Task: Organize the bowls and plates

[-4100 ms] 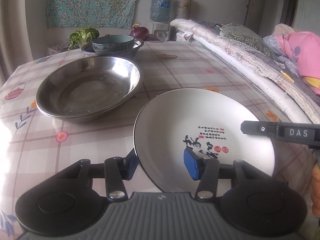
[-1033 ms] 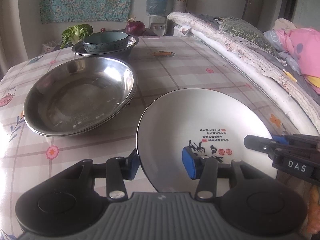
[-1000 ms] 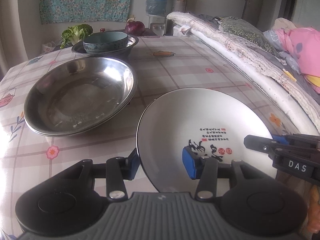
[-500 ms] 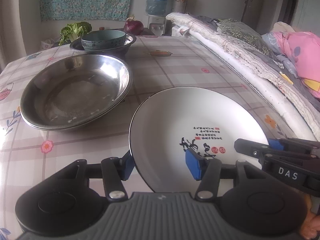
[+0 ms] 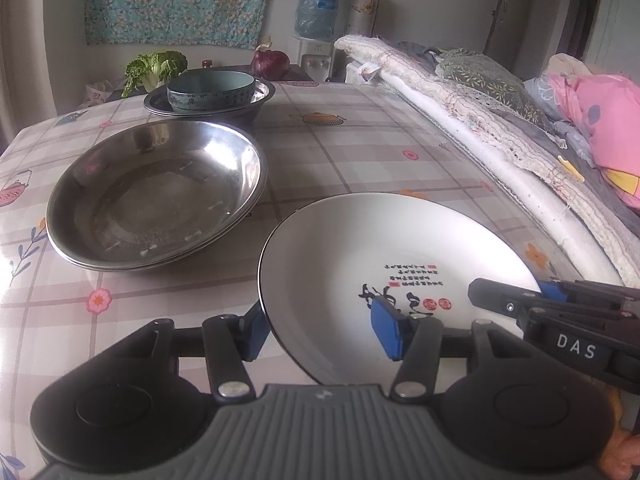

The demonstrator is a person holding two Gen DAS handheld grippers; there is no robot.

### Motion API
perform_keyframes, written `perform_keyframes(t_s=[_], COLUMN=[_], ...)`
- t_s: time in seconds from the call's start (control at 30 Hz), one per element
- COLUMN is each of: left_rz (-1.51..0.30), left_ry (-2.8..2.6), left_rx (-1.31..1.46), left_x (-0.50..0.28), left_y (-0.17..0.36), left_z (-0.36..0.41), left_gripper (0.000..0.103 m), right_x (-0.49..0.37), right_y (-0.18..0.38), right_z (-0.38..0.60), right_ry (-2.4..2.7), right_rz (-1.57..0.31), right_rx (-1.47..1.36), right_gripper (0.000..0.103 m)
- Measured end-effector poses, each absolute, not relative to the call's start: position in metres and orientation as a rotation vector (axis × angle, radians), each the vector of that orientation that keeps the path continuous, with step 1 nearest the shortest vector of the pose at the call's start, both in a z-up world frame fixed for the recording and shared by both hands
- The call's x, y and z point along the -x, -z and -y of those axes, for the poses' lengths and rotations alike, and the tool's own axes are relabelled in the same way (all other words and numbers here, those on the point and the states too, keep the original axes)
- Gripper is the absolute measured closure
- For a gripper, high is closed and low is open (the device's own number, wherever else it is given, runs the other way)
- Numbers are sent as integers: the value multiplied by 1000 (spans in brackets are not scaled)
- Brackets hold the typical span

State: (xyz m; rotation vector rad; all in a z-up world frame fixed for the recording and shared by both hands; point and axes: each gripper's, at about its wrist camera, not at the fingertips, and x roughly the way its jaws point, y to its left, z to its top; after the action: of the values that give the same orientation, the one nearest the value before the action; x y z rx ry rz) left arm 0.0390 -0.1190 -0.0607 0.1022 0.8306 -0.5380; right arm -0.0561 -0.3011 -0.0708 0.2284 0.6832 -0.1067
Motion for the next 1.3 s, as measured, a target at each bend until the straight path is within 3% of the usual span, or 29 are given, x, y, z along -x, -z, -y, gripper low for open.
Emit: perform_keyframes(t_s=[1.1, 1.3], left_rz=[-859, -849], left_ry=[552, 554], left_rx=[-127, -141], left_x=[-45, -49], left_y=[70, 72], left_z=[122, 127], left_gripper=[49, 44], right_x=[52, 49], right_y=[83, 85], right_z=[307, 309], right_ry=[104, 99], right_rz=[-691, -677], right_rx=[-231, -223], right_gripper=[73, 72])
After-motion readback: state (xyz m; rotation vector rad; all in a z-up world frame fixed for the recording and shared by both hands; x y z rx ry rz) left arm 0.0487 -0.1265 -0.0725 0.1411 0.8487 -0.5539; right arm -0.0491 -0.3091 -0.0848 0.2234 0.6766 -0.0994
